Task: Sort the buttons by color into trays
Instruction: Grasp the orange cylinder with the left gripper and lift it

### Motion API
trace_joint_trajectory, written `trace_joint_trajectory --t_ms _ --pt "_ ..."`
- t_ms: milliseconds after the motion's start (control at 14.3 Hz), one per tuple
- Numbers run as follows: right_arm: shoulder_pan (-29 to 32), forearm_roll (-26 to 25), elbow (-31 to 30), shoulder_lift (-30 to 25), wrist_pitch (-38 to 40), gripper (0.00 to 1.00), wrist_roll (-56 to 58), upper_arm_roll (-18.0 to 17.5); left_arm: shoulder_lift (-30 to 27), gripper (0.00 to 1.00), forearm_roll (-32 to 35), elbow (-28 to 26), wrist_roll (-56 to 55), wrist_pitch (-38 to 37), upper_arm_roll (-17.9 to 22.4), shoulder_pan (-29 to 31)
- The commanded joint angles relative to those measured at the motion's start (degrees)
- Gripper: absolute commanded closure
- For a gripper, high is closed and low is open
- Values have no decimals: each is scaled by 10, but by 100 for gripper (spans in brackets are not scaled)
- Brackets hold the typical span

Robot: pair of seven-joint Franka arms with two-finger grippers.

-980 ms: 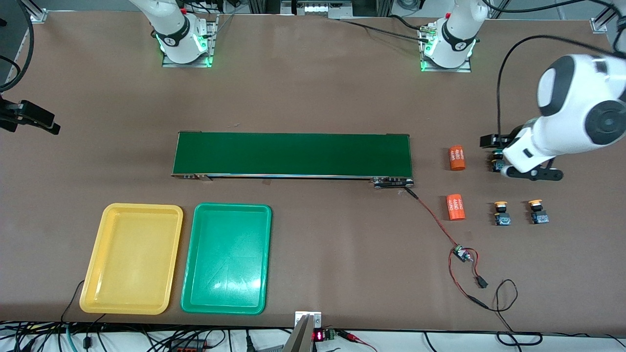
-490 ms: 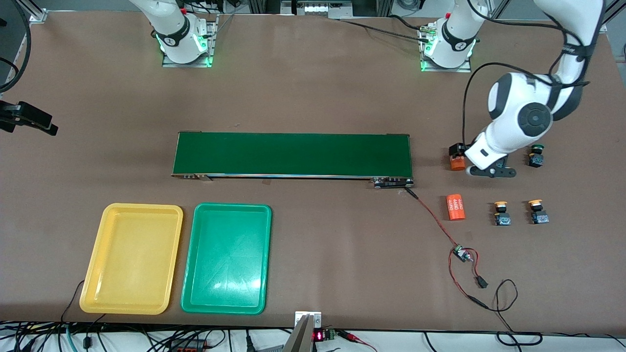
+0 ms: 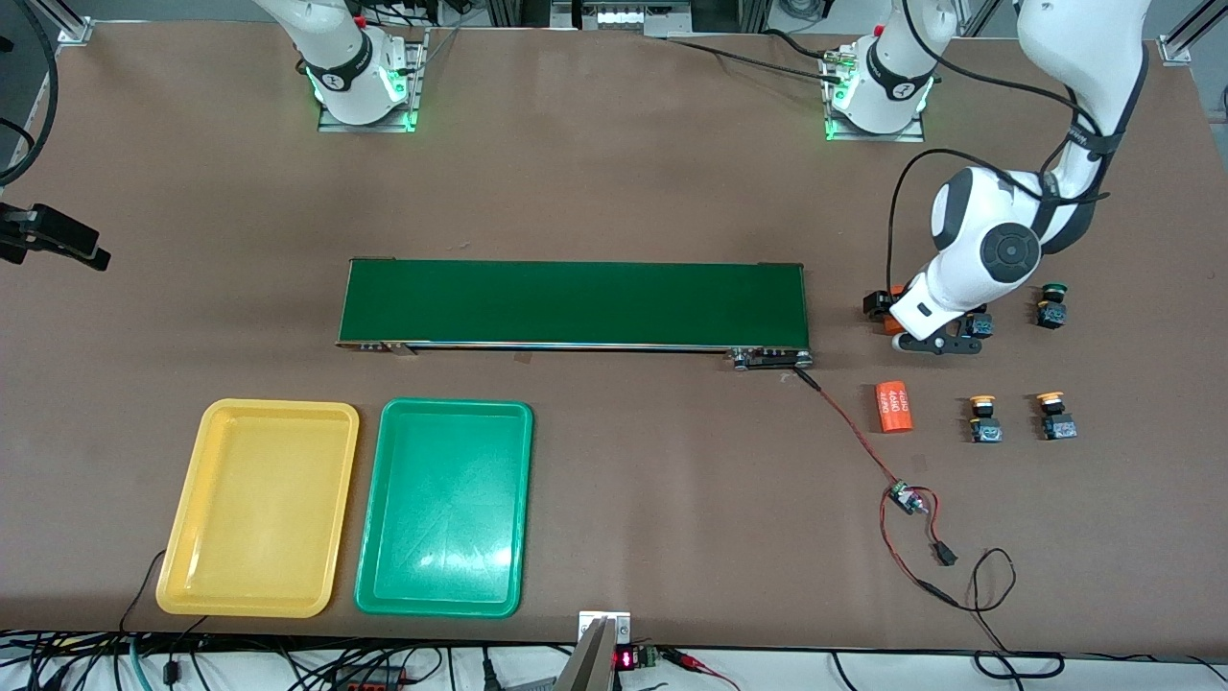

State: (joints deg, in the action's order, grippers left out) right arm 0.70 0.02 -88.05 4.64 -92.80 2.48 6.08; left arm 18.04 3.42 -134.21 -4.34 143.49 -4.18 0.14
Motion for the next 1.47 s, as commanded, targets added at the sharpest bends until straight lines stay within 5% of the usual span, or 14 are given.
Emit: trace_joint_trajectory --t_ms 0,140,280,560,840,1050,1400 --pt "4 1 -5 -5 -4 0 -6 -3 23 35 12 -10 -9 35 -2 5" --pt "4 2 -5 -5 -4 0 -6 -3 15 68 12 -9 -2 22 -2 6" --pt "3 1 -5 -5 -4 0 -6 -3 -6 85 12 -2 20 -10 -3 6" --pt "3 2 -5 -5 -4 0 -6 -4 -49 87 13 59 92 -125 -13 -2" --pt "3 2 -5 -5 -4 0 -6 -3 -48 88 12 171 180 -317 -117 -3" --pt "3 2 -5 -5 -4 0 -6 -4 -37 90 14 175 216 -302 -189 -6" --pt "3 3 -5 -2 -22 0 -6 -4 18 90 15 173 415 -158 -203 -22"
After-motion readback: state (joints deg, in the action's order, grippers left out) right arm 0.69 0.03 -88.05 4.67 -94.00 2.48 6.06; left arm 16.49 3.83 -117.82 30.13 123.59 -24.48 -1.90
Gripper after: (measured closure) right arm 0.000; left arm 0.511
